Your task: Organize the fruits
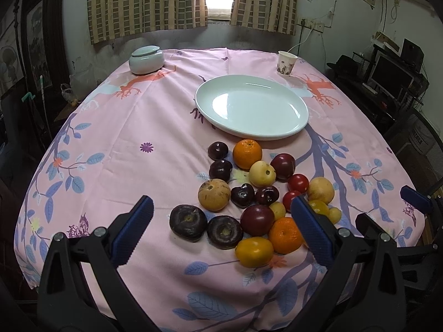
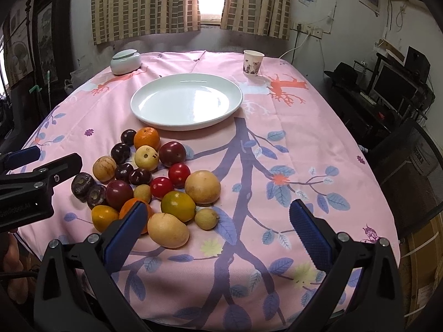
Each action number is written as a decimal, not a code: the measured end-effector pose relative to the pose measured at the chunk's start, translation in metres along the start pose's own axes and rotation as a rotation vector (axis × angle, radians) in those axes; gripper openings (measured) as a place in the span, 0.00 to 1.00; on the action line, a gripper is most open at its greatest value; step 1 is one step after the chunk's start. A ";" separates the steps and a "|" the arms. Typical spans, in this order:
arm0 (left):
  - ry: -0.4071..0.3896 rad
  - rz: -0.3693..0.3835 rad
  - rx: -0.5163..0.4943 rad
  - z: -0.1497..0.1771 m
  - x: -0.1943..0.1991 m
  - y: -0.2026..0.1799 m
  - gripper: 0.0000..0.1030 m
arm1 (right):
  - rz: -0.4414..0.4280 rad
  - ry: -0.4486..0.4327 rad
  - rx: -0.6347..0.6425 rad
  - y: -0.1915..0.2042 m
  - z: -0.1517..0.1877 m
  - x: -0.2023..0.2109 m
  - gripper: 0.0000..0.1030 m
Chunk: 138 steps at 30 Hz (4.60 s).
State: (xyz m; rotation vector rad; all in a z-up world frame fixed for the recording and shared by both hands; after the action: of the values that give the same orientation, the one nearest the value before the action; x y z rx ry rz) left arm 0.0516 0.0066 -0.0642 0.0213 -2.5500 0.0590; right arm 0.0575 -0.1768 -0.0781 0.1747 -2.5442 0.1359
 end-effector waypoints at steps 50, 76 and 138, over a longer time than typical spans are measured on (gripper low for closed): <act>0.019 0.000 -0.001 0.013 -0.005 0.000 0.98 | -0.015 0.027 0.011 0.005 0.008 -0.004 0.99; 0.172 -0.125 0.082 0.065 -0.032 0.074 0.98 | -0.334 0.151 -0.059 0.041 0.055 -0.045 0.44; 0.161 0.061 -0.024 -0.145 -0.246 -0.014 0.47 | -0.323 0.148 -0.037 0.014 -0.142 -0.251 0.44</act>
State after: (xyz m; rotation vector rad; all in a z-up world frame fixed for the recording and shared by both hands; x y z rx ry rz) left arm 0.3369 -0.0002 -0.0809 -0.0674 -2.3899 0.0516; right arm 0.3400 -0.1201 -0.1016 0.5366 -2.3345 -0.0240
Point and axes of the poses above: each gripper's, at about its wrist camera, not at the fingertips, and x roughly against the way its jaws point, y to its left, z to its underside, the point moved 7 cm from there along -x, roughly the way its jaws point, and after that the axes turned 12 degrees about -y, right-handed, at the moved point
